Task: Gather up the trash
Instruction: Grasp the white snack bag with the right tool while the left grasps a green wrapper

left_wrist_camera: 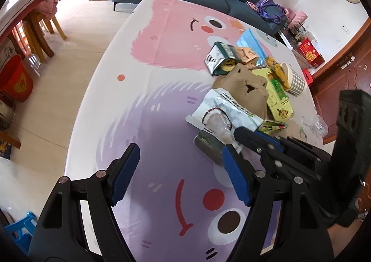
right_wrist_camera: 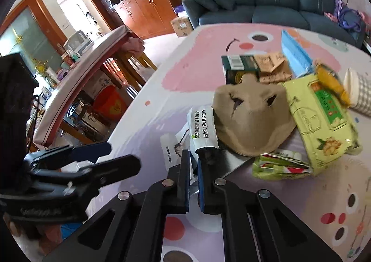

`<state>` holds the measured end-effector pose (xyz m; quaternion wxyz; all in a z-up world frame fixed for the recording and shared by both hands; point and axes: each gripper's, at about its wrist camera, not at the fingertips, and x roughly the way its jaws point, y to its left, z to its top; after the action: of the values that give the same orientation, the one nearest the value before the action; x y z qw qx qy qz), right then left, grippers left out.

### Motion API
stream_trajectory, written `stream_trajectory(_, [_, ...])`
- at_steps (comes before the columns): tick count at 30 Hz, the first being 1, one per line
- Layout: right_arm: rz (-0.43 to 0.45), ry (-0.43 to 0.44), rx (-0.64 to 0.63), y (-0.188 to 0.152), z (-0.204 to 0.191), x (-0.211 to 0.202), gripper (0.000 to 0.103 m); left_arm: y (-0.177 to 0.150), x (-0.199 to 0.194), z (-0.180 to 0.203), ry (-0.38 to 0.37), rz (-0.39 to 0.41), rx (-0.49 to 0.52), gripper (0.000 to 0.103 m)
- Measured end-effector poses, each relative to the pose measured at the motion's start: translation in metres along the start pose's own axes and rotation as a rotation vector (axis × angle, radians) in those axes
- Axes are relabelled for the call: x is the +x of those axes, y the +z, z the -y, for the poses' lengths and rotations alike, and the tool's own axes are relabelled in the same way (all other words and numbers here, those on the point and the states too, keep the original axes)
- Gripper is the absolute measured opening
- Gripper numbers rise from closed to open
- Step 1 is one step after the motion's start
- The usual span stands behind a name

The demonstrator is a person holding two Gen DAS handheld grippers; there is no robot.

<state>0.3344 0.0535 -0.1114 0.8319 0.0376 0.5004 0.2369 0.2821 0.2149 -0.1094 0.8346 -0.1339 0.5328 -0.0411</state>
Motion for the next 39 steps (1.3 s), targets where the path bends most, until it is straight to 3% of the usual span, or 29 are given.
stream_trajectory(7, [0.070,-0.017,0.049,-0.002,0.025,-0.047,0.003,0.018,-0.004,0.028,-0.041,0.017,0.060,0.071])
stream_trajectory(15, [0.170,-0.107,0.160,-0.008,0.074,-0.106,0.003,0.025,0.007,0.073,-0.088,-0.001,0.142,0.071])
stream_trajectory(25, [0.182,-0.171,0.279,-0.043,0.117,-0.134,0.003,0.012,0.040,0.133,-0.147,-0.089,0.268,0.071])
stream_trajectory(28, [0.182,-0.177,0.302,-0.057,0.119,-0.137,0.003,0.010,0.051,0.139,-0.134,-0.126,0.240,0.071])
stream_trajectory(34, [0.182,-0.178,0.331,-0.069,0.121,-0.135,0.003,0.014,0.078,0.131,-0.096,-0.204,0.019,0.071])
stream_trajectory(39, [0.182,-0.177,0.337,-0.073,0.122,-0.133,0.003,0.011,0.085,0.135,-0.094,-0.207,-0.062,0.071])
